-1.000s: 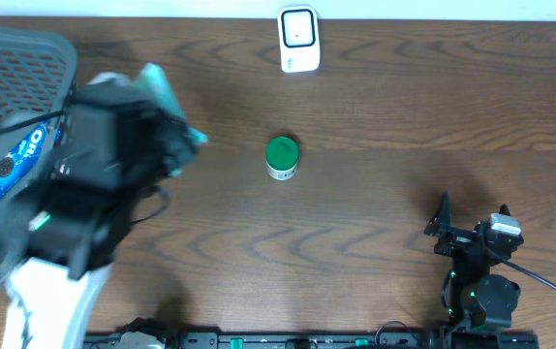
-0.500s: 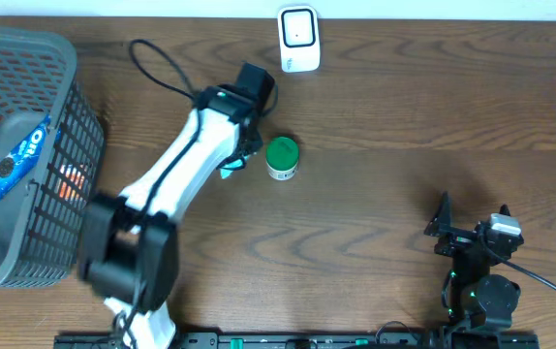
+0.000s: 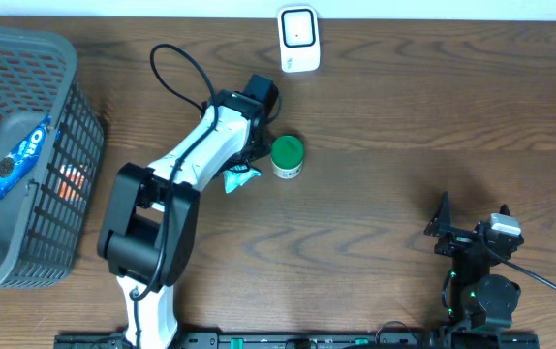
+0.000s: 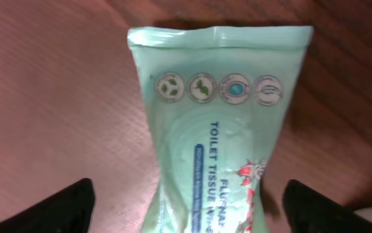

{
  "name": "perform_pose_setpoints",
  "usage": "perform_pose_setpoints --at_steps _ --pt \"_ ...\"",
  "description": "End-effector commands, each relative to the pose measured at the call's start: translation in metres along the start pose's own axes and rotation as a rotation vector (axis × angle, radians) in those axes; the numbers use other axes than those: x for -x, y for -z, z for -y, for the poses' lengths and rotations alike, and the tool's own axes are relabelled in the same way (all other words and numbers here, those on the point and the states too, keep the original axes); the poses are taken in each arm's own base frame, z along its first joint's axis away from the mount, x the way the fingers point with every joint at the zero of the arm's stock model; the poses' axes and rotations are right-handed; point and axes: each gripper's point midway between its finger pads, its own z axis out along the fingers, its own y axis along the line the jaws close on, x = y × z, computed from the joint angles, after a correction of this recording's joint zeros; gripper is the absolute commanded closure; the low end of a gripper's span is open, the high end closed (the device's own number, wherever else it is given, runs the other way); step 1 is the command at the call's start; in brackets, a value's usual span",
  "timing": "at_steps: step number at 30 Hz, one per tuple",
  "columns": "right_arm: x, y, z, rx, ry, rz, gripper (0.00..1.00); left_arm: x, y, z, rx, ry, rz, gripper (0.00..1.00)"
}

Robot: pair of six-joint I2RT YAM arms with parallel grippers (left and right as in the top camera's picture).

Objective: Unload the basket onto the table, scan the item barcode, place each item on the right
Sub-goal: 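Carry the tissue pack past the scanner and place it left of container, then return the left gripper to the basket and grasp the orange juice box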

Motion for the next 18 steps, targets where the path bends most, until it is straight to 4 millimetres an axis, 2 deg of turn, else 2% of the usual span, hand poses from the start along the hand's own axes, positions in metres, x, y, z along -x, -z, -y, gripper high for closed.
perform_pose_setpoints --at_steps 1,2,3,5,6,7,9,10,11,14,15,17,18 --pt "0.0 0.0 0.001 -0.002 -0.005 0.0 0.01 0.032 0.056 -0.01 -0.077 0.003 0.102 0.01" --pt "0.0 0.0 0.001 -0.002 -0.005 0.0 0.01 0.046 0.086 -0.018 -0.121 0.001 0.148 0.02" --pt "0.0 0.0 0.001 -0.002 -0.005 0.0 0.01 0.052 0.099 -0.022 -0.138 0.007 0.168 0.02" --pt "0.0 0.0 0.001 -0.002 -0.005 0.0 0.01 0.072 0.15 -0.047 -0.203 0.036 0.254 0.02" --pt "0.0 0.0 0.001 -0.002 -0.005 0.0 0.01 0.079 0.167 -0.059 -0.22 0.057 0.283 0.02" --pt "0.0 0.0 0.001 -0.002 -0.005 0.0 0.01 0.089 0.195 -0.082 -0.247 0.096 0.335 0.02" --pt "0.0 0.0 0.001 -0.002 -0.005 0.0 0.01 0.099 0.224 -0.114 -0.267 0.149 0.399 0.02" --pt "0.0 0.0 0.001 -0.002 -0.006 0.0 0.01 0.103 0.241 -0.139 -0.272 0.196 0.439 0.02" --pt "0.0 0.0 0.001 -0.002 -0.005 0.0 0.01 0.106 0.249 -0.156 -0.269 0.231 0.464 0.02" --pt "0.0 0.0 0.001 -0.002 -0.005 0.0 0.01 0.112 0.273 -0.236 -0.222 0.42 0.559 0.02" --pt "0.0 0.0 0.001 -0.002 -0.006 0.0 0.01 0.112 0.274 -0.247 -0.21 0.449 0.567 0.02" --pt "0.0 0.0 0.001 -0.002 -0.006 0.0 0.01 0.112 0.274 -0.299 -0.136 0.588 0.587 0.02" --pt "0.0 0.0 0.001 -0.002 -0.005 0.0 0.01 0.111 0.271 -0.316 -0.105 0.637 0.584 0.02"
